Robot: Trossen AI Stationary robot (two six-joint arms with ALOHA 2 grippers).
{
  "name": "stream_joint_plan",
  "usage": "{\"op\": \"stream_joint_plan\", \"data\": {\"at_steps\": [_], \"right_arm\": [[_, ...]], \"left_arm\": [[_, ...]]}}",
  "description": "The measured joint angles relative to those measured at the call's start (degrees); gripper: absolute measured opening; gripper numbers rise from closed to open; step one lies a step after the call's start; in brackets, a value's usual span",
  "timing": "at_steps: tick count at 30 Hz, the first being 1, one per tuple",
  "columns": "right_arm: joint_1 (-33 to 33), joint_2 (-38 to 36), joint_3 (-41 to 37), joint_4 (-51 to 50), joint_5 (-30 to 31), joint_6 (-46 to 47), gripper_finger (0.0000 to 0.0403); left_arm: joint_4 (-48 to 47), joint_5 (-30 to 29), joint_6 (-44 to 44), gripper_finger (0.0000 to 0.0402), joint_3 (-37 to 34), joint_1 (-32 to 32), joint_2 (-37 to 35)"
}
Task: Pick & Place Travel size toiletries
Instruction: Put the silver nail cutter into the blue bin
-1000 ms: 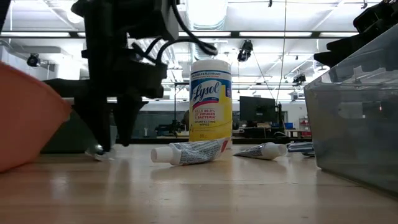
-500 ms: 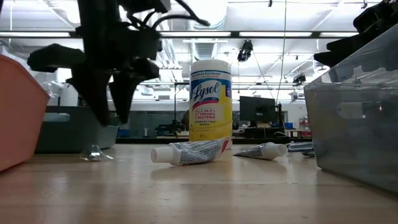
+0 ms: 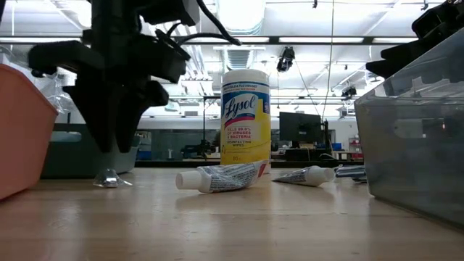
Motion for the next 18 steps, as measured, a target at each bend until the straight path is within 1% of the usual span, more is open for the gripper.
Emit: {"op": "stream_joint_plan", "data": {"at_steps": [3,5,8,10,12,13,18], "right_arm": [[0.0,0.0,0.0,0.0,0.0,0.0,0.0196],[0.0,0.0,0.0,0.0,0.0,0.0,0.0196],[0.0,0.0,0.0,0.0,0.0,0.0,0.0196],[0.0,0.0,0.0,0.0,0.0,0.0,0.0196],[0.0,0.0,0.0,0.0,0.0,0.0,0.0196],[0.0,0.0,0.0,0.0,0.0,0.0,0.0196],[0.0,0.0,0.0,0.0,0.0,0.0,0.0196]], "left_arm": [[0.0,-0.1,-9.2,0.0167,-0.1,0.6,0.2],[-0.1,0.8,-16.7,0.0167,-0.1,0.9,0.3],[0.1,4.7,-26.2,0.0167,-0.1,0.9,0.7],[-0.1,8.2,-30.9,0.0167,-0.1,0.9,1.2],[0.1,11.0,-33.7,0.0167,-0.1,0.9,2.2],[0.0,11.4,-34.6,0.0167,-0.1,0.9,2.8],[-1.0,10.9,-35.2,0.0167,0.0,1.0,6.7]]}}
